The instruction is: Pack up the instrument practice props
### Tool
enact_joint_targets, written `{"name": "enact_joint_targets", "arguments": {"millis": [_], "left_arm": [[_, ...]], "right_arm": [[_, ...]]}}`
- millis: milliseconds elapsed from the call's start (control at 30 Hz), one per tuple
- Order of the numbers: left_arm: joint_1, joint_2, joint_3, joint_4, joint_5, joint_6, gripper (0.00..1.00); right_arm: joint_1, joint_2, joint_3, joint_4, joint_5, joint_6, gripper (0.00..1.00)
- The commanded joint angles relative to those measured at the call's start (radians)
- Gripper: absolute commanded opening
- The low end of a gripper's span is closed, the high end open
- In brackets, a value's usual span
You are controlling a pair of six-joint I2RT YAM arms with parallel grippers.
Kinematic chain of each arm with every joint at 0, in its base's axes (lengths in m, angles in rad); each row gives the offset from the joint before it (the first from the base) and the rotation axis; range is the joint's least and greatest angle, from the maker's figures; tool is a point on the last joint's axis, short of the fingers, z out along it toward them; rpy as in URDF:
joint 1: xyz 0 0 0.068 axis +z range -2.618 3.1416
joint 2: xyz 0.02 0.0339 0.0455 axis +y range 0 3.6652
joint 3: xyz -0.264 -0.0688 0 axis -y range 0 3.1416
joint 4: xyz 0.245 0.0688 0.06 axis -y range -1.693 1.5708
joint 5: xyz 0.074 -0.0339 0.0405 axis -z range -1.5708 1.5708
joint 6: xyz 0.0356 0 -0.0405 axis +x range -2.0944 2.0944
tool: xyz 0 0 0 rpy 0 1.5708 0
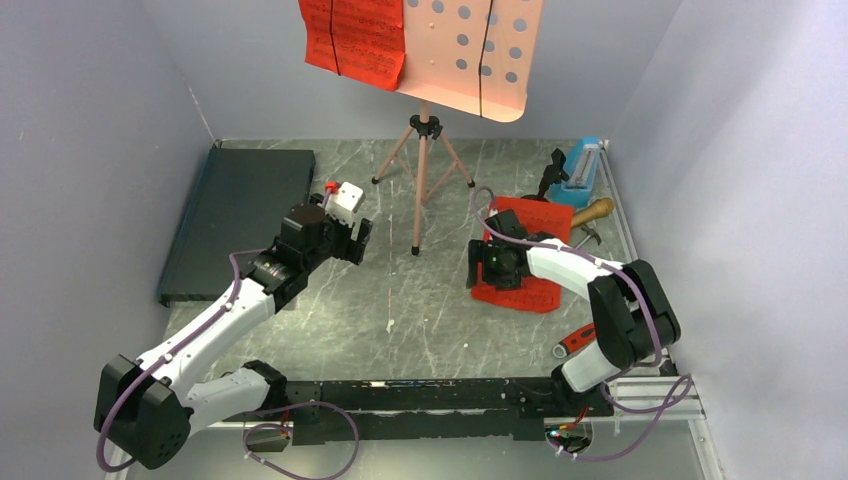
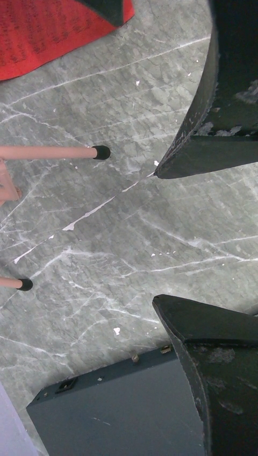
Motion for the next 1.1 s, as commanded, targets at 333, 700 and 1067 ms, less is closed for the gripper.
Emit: {"name": "enact_joint_targets", "arguments": {"millis": [333, 700, 1067], "left_arm": [[-0.005, -0.031, 0.029, 0.021, -0.027, 0.018, 0.84], [-0.005, -0.047, 0.026, 0.02, -0.038, 0.017, 0.85], [-0.005, -0.063, 0.026, 0.014, -0.045, 0.022, 0.84]], "right_arm": [[0.053, -0.329, -0.136, -0.425, -0.103, 0.111, 0.78], [-0.034, -0.126, 0.127, -0.184, 0.1, 0.033, 0.79], [-0.113, 0.079, 0.172, -0.071, 0.123, -0.01, 0.8]]}}
